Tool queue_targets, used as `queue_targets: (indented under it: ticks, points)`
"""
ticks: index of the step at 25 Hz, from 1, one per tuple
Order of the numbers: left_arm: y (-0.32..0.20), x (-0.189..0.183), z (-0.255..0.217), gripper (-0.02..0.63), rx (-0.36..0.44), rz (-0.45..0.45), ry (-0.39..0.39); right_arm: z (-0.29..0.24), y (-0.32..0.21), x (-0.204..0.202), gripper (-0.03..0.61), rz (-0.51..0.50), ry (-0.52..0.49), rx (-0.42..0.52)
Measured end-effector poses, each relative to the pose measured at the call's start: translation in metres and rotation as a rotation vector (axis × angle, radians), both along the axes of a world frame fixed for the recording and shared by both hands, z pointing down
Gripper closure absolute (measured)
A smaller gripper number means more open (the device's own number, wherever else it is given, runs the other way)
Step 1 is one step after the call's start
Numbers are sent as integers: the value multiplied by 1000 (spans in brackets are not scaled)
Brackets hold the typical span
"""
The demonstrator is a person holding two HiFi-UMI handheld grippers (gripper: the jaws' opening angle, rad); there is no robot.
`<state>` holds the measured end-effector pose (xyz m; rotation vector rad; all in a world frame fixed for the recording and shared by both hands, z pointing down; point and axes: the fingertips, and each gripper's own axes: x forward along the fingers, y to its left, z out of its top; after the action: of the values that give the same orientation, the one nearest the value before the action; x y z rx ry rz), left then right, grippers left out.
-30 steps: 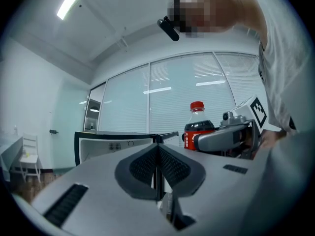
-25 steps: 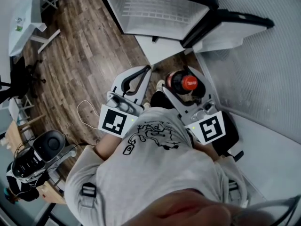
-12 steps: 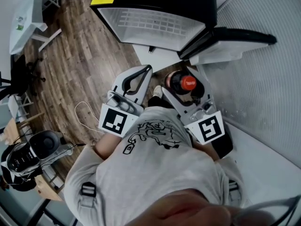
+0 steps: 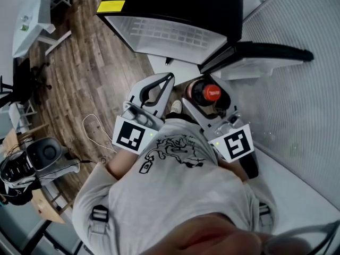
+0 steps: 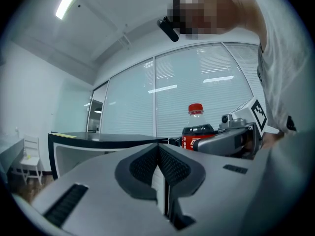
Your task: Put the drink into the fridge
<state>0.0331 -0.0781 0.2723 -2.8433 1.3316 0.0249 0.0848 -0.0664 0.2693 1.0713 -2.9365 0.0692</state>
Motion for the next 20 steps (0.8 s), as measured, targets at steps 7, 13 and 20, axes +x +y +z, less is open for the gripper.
queue_targets:
  ticks: [7,13,20]
  points:
    - [-9,-7,3,609,-2,-3,-10,8,-10,-4,256,-14,11,-9]
    - [-14,-17,1,611,17,21,9,11,-10,-16,256,12,16,5]
    - [-15,-26,-1,611,19,89,21,8,-11,-34,256,52,20,17]
